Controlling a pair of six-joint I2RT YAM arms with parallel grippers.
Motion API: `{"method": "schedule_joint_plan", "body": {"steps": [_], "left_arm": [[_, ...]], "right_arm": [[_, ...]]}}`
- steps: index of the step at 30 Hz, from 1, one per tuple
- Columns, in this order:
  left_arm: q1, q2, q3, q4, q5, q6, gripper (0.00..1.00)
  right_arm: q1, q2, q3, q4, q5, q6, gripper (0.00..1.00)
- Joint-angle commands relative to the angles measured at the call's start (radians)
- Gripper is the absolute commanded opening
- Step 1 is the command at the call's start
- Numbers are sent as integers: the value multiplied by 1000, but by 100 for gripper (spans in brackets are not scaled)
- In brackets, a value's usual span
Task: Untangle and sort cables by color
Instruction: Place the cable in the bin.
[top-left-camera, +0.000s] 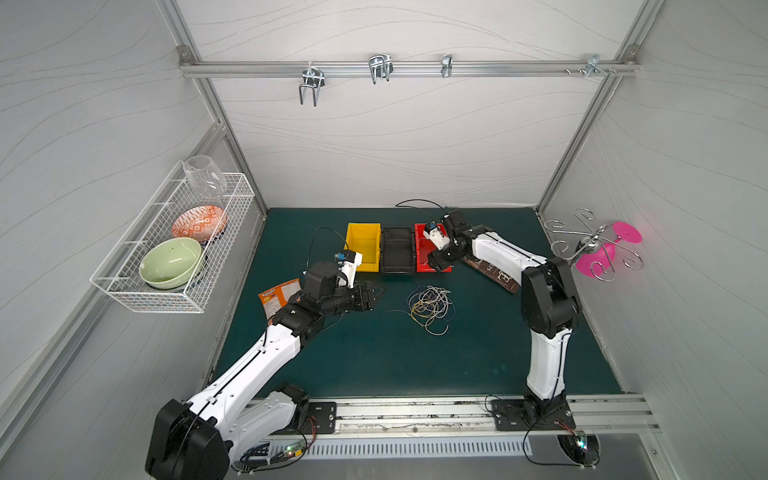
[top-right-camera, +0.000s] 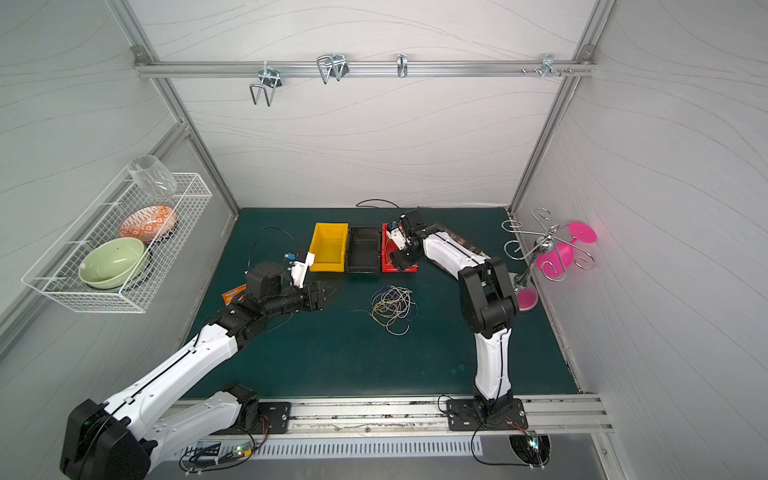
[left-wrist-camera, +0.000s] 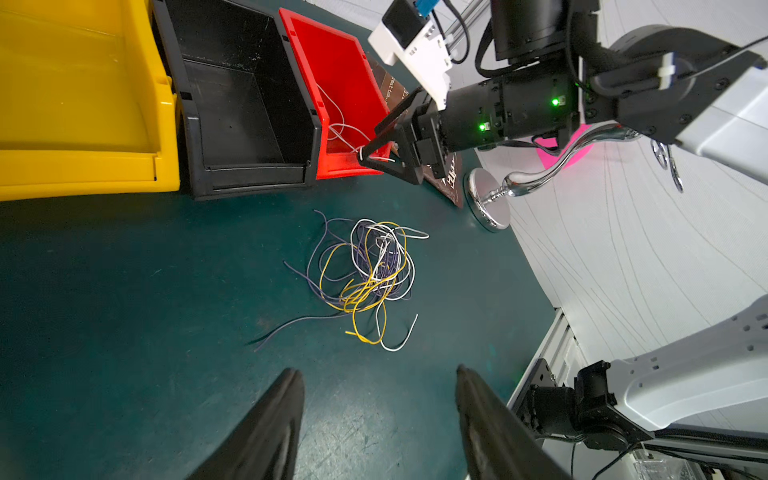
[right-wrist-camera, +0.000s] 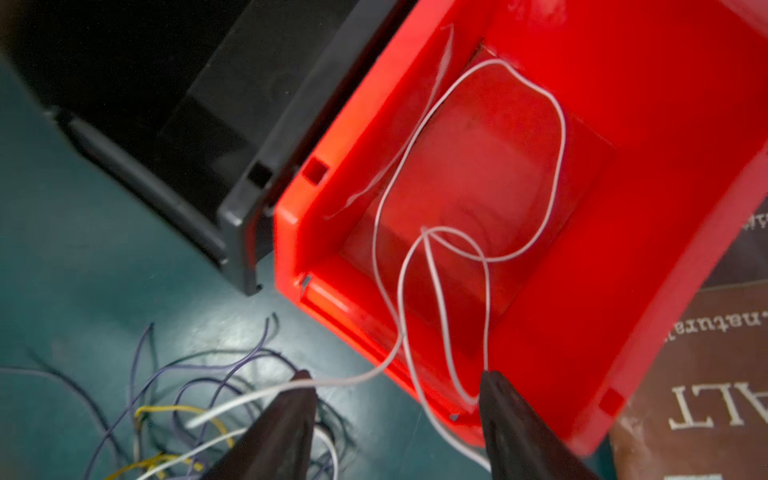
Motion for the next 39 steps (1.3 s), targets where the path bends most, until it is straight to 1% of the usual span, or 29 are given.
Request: {"method": "schedule_joint_plan", "body": {"steps": [1,2,3,6,7,13,19,22,30,35,39], "left_arm": [[3,-15,21,12,-13,15,62],[3,-15,21,12,-14,16,62],[3,-16,20,11,-16,17,62],[3,-15,27,8,-18,23,62],[4,-14,28,7,-19,25,62],[4,-7,41,6,-21,29,63],[3,-7,43,0,-22,35,63],[3,-4,47,-5,-24,38,63],[4,-6,50,-10,-26,41,63],[4,-5,49,-11,-24,41,63],[4,-6,42,-9,-26,40,63]], "right_arm": [[-9,40,45,6,16,-17,56],[-14,49,53,4,6,-13,48],[-19,56,65,-3,-4,-7,36],[-28,59,85,-5,-23,-4,4],[-28,57,90,-3,-22,-6,0],[-50,84,170,-2,-34,-6,0],[-58,169,268,-10,-75,12,0],[-48,214,307,-12,-69,18,0],[-38,303,339,-21,-35,33,0],[-34,302,325,-30,-38,28,1],[-34,221,289,-26,-40,20,20]]}}
